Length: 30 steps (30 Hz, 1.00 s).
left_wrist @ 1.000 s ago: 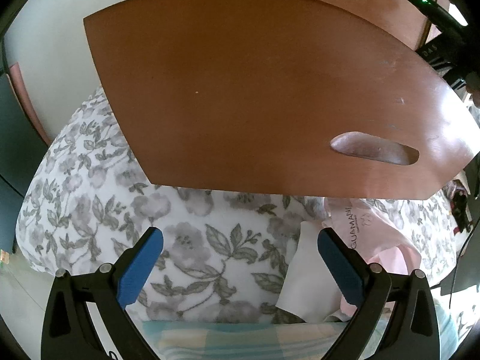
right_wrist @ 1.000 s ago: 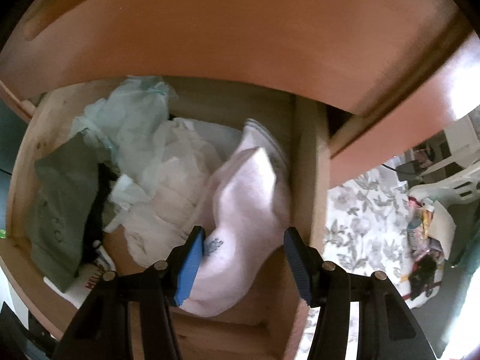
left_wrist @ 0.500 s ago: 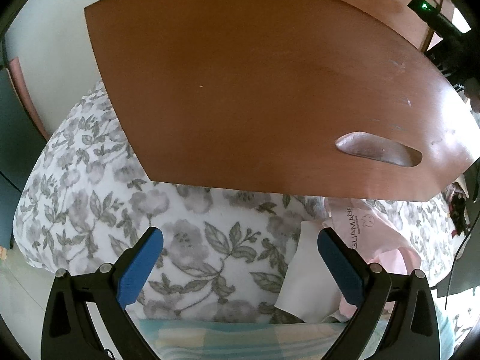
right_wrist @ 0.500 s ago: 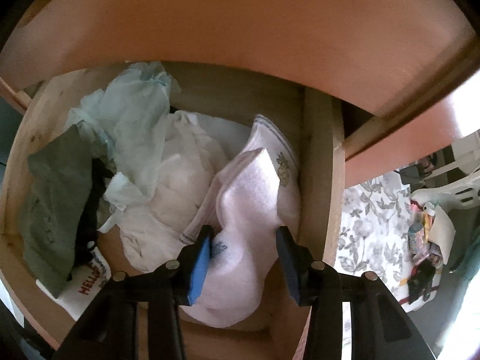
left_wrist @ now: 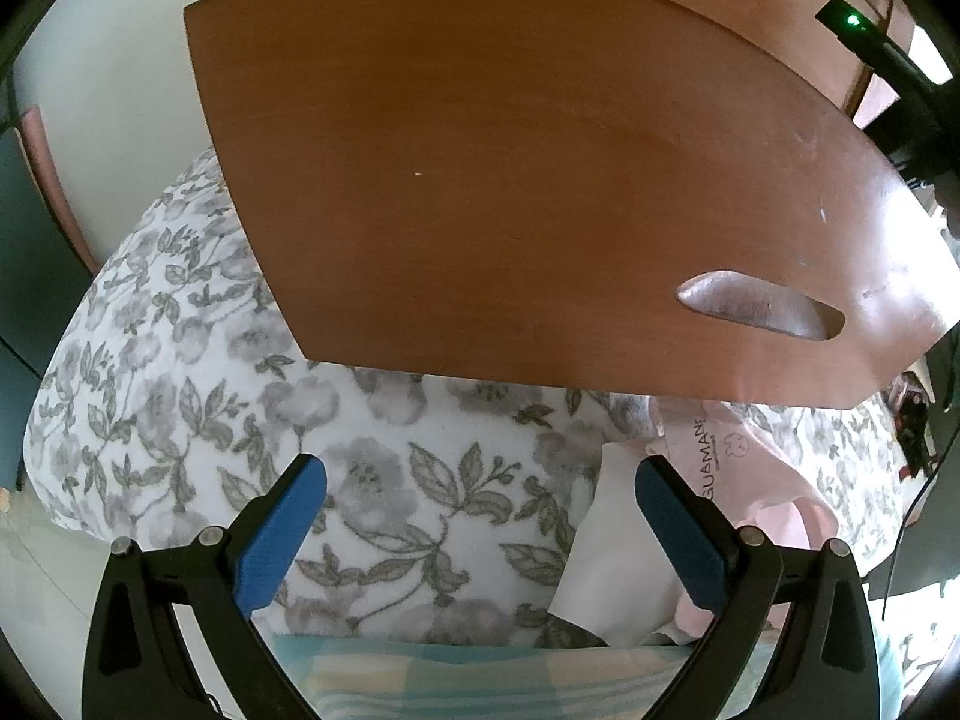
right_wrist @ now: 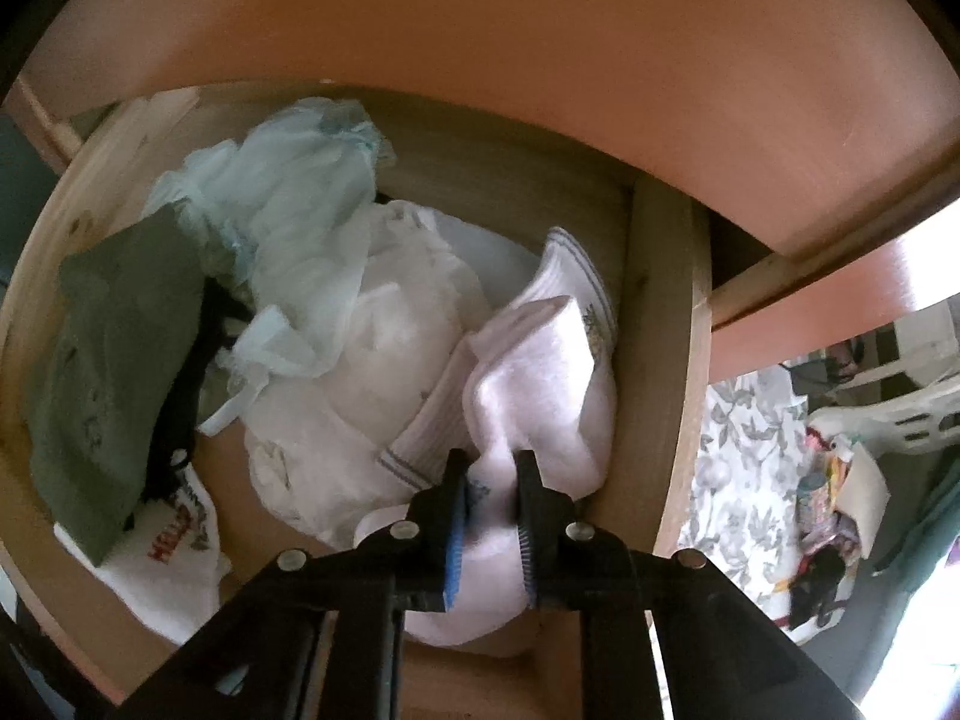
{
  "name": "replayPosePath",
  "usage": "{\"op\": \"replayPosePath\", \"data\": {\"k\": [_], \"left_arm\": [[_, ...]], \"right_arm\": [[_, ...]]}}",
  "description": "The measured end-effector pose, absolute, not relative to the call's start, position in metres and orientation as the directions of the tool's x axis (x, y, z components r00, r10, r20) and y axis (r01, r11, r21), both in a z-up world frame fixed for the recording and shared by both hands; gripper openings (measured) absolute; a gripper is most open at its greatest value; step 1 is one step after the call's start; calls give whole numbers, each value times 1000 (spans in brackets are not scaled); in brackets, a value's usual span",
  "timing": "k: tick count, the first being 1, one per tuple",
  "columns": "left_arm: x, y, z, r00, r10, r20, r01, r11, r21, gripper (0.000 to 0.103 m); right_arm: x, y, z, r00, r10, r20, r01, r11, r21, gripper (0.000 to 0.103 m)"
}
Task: Take underwear out of drawer
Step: 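Reach the right gripper into the drawer and grasp the pink-white sock, then lift the pink-white sock up out of the drawer with the right gripper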
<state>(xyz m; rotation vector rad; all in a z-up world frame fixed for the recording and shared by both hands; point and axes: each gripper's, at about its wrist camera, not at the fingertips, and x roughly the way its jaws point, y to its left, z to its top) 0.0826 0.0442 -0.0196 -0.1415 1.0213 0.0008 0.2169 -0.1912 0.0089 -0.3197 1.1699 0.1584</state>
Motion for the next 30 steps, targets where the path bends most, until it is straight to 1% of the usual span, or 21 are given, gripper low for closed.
{"op": "replayPosePath", "data": {"k": [5, 10, 16, 21, 30], "left_arm": [[82, 46, -19, 523, -71, -849, -69, 990, -126, 102], [82, 46, -18, 526, -69, -848, -71, 990, -125, 102], [81, 47, -17, 524, -71, -849, -73, 989, -127, 102], [81, 47, -16, 527, -64, -848, -80, 989, -125, 102], [78, 40, -11, 545, -27, -838, -78, 994, -83, 102]], "right_arm": [[207, -193, 25, 429, -59, -902, -271, 943, -191, 14], [197, -197, 50, 503, -84, -860, -242, 942, -234, 13], [184, -191, 69, 565, -106, -818, -250, 923, -292, 13], [169, -185, 86, 606, -97, -789, -261, 913, -313, 13], [133, -187, 118, 683, -64, -728, -275, 901, -337, 13]]}}
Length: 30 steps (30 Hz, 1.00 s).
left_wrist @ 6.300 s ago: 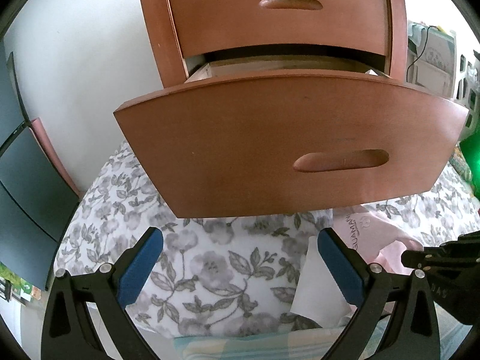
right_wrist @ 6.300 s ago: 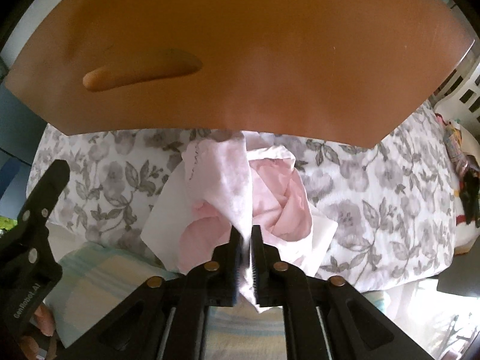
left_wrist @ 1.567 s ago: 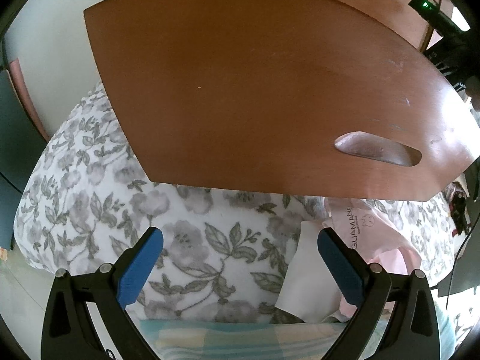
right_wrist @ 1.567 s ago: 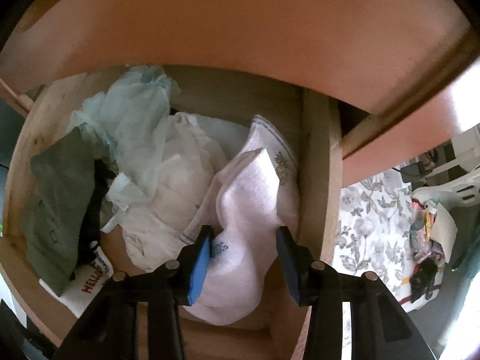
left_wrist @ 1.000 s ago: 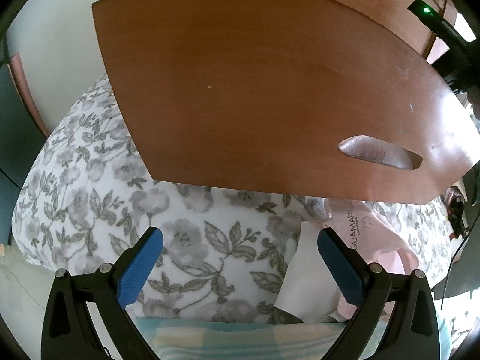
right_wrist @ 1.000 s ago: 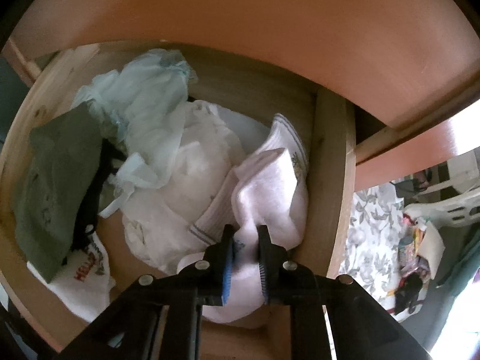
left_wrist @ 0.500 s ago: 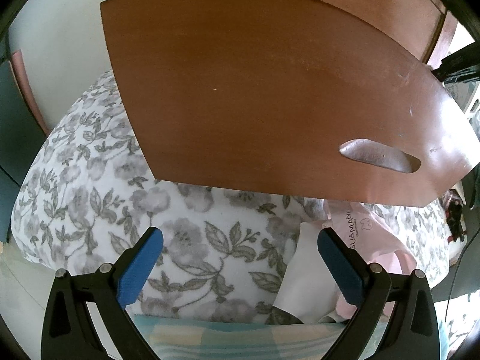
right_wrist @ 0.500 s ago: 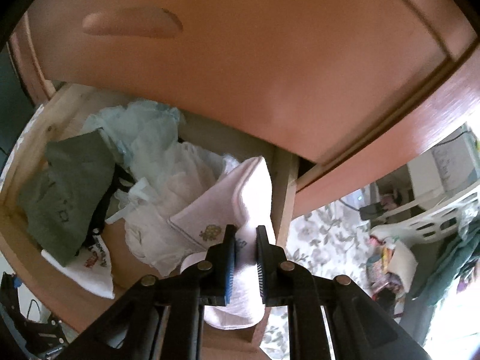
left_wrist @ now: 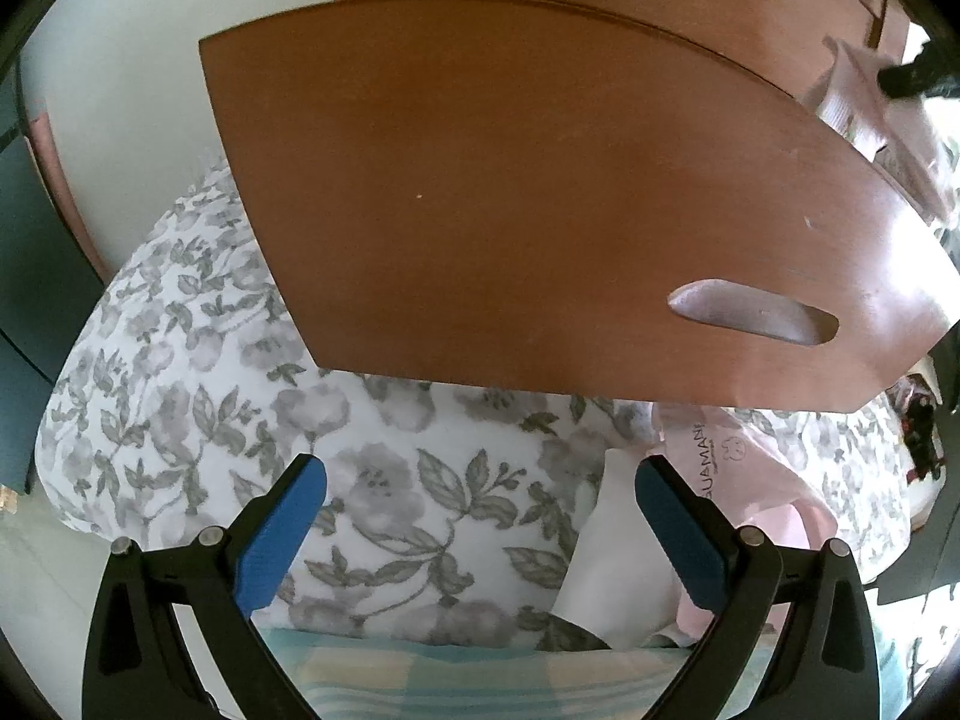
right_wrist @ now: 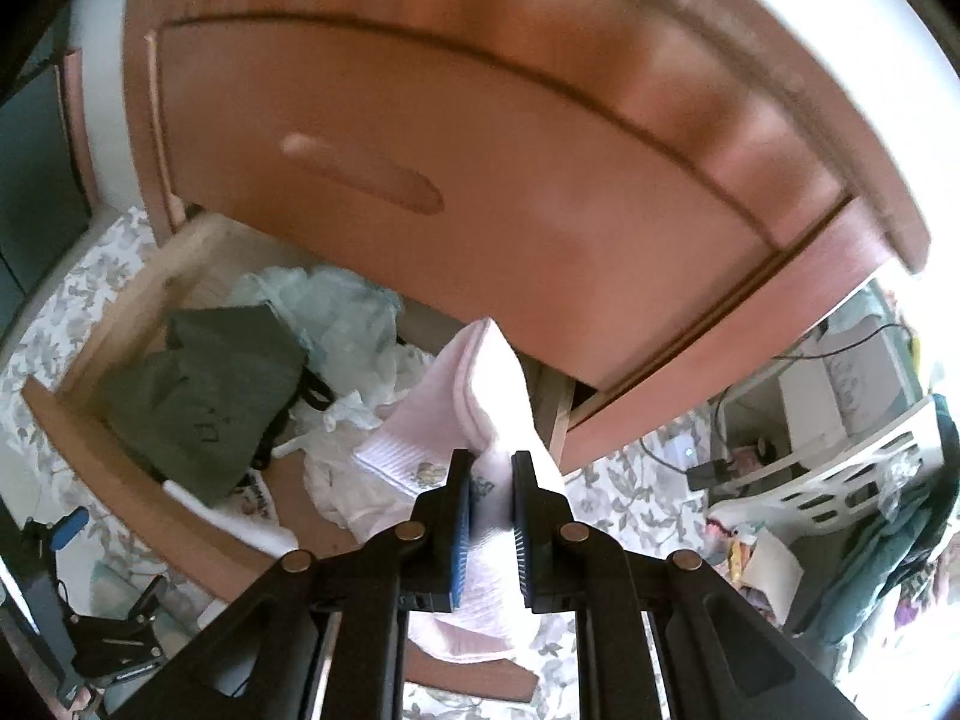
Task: Take underwear out of drawer
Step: 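Lift the pink-white sock up out of the drawer with the right gripper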
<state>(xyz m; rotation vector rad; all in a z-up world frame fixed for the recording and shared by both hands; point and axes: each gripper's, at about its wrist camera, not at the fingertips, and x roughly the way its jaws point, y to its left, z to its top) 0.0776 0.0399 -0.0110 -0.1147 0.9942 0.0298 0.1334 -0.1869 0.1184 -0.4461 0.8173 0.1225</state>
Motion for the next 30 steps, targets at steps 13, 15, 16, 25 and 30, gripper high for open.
{"op": "replayPosePath", "data": {"k": [13, 15, 16, 25, 30], "left_arm": [[68, 29, 0, 589, 33, -808, -71, 997, -11, 102], [66, 27, 3, 599, 44, -799, -70, 998, 3, 102], [65, 26, 4, 604, 47, -796, -69, 998, 7, 102], [58, 18, 9, 635, 92, -767, -64, 996, 66, 102], [55, 19, 11, 641, 109, -760, -72, 994, 82, 102]], "right_arm": [[73, -187, 164, 776, -24, -630, -258, 900, -352, 13], [62, -186, 169, 786, -14, -619, -262, 898, -353, 13], [57, -184, 171, 790, -9, -613, -264, 897, -354, 13], [16, -172, 181, 813, 41, -581, -300, 884, -358, 13], [-3, -168, 182, 815, 71, -575, -328, 875, -356, 13]]}}
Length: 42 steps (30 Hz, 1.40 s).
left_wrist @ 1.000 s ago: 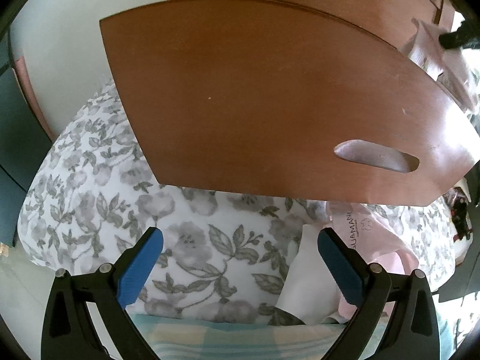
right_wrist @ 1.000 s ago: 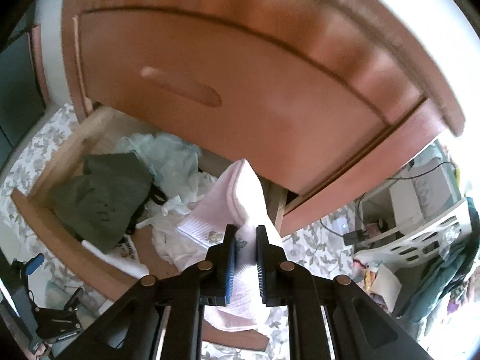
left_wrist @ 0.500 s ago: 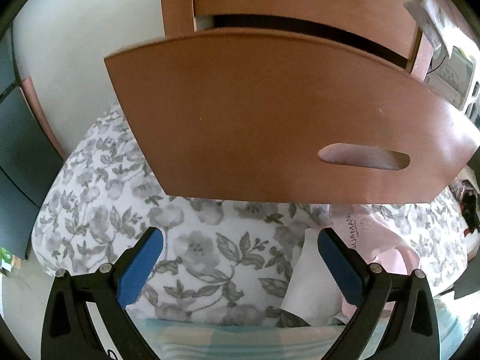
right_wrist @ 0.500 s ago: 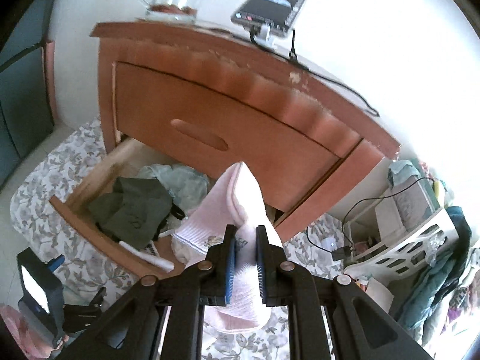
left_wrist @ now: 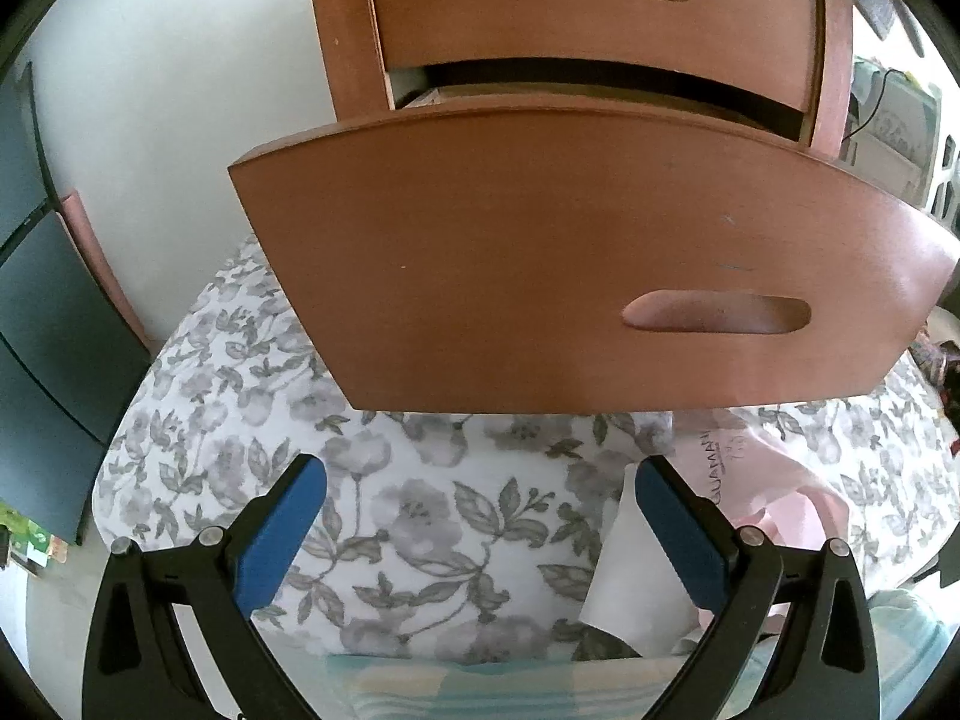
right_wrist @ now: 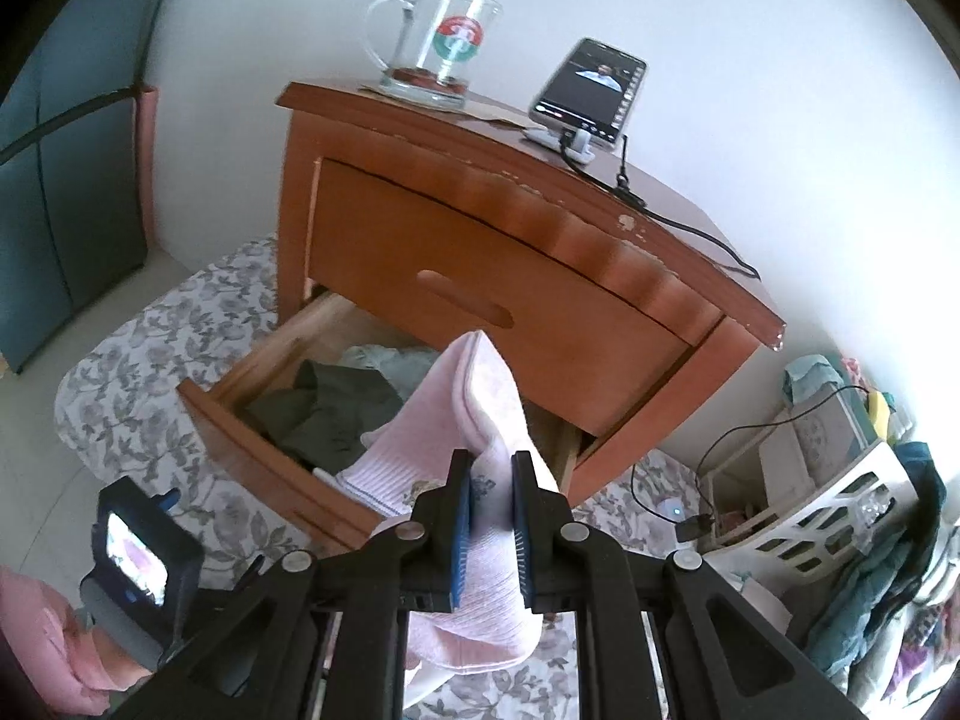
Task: Take underwear out of drawer
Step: 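Lift the pink-white sock up out of the drawer with the right gripper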
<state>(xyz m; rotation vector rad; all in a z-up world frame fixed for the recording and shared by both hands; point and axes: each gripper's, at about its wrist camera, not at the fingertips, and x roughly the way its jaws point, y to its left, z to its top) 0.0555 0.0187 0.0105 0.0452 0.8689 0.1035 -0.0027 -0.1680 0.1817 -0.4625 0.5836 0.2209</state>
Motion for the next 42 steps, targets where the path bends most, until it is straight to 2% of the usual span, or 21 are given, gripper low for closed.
{"op": "replayPosePath", "data": {"k": [13, 29, 42], "left_arm": [[48, 7, 17, 673, 153, -724, -66, 987, 147, 102], [48, -8, 11, 678, 190, -710, -42, 975, 220, 102], [52, -3, 8, 674, 184, -716, -51, 978, 202, 102]], "right_arm": [[-30, -169, 159, 784, 125, -609, -375, 876, -303, 13], [-29, -161, 80, 666, 175, -725, -459, 862, -214, 13], [-6, -163, 29, 583, 166, -795, -465, 871, -159, 13]]}}
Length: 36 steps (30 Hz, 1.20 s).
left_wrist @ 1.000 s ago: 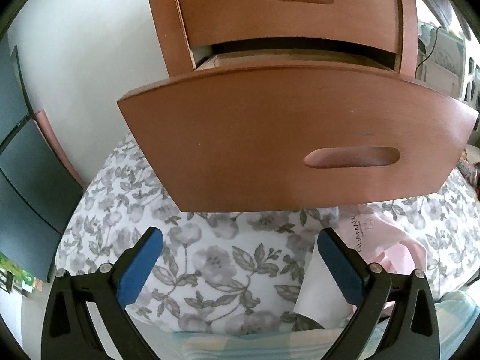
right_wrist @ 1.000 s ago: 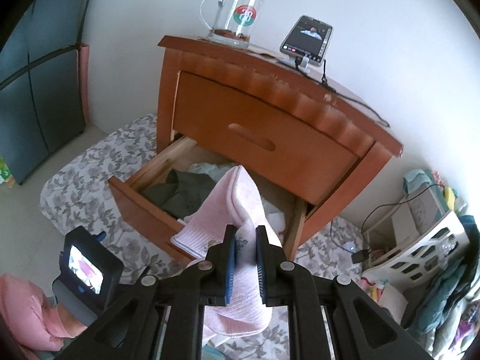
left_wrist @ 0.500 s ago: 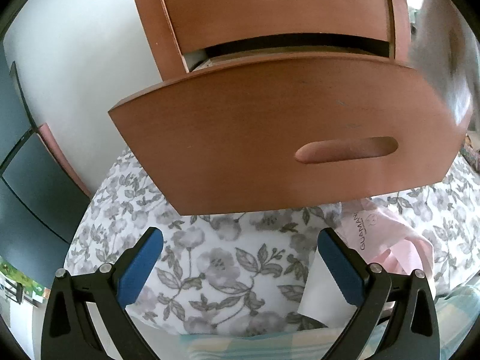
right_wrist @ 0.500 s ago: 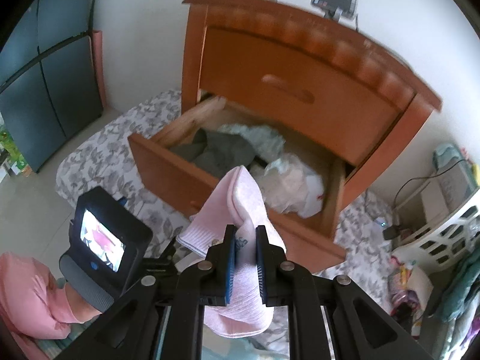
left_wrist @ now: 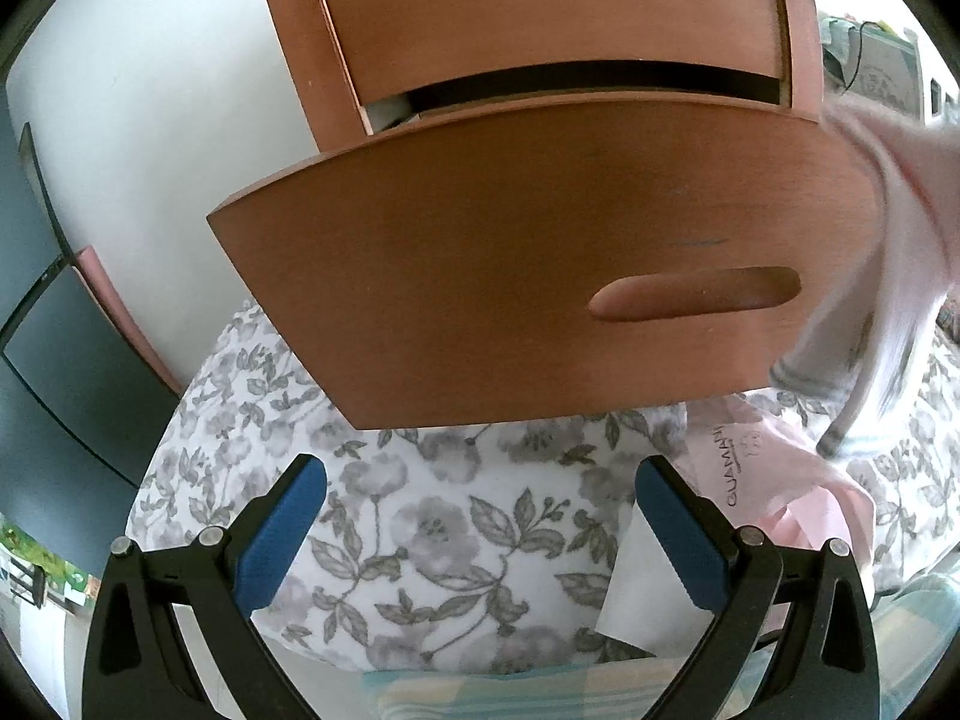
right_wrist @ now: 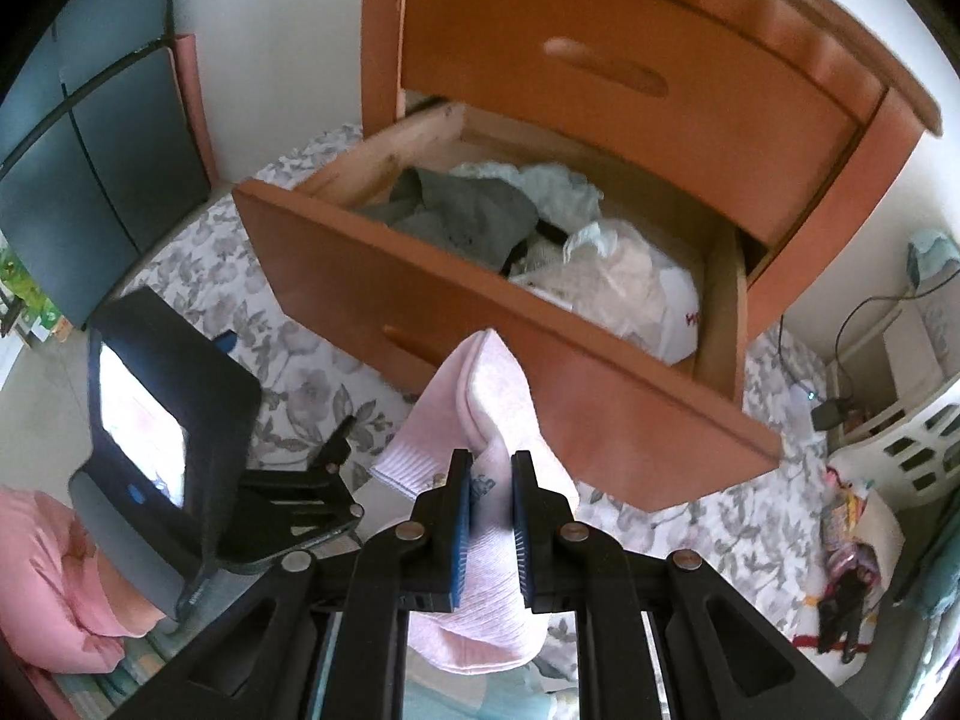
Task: Take underwear out of drawer
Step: 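Lift the pink-white sock up out of the drawer with the right gripper, then carry the sock toward the clothes pile on the bed with the right gripper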
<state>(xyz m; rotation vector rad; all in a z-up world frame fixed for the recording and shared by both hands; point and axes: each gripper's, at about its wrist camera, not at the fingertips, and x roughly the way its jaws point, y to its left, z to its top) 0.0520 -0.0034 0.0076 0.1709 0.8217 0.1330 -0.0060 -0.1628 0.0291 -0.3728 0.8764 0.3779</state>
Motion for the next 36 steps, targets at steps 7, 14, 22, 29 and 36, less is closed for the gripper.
{"op": "replayPosePath", "data": {"k": [7, 14, 22, 29, 36], "left_arm": [[52, -1, 8, 674, 176, -718, -57, 981, 186, 102], [49, 3, 12, 683, 164, -712, -68, 985, 161, 102], [52, 4, 9, 675, 158, -720, -65, 986, 156, 102], [54, 3, 7, 665, 153, -731, -63, 987, 149, 102], [56, 4, 4, 657, 151, -739, -59, 987, 149, 103]], "right_arm": [[4, -165, 4, 534, 162, -830, -462, 878, -125, 13], [14, -169, -18, 492, 150, -858, -444, 891, -99, 13], [34, -172, -74, 400, 113, -910, -397, 916, -61, 14], [41, -175, -107, 345, 97, -933, -354, 935, -33, 14], [38, -180, -112, 348, 113, -930, -310, 951, 0, 17]]}}
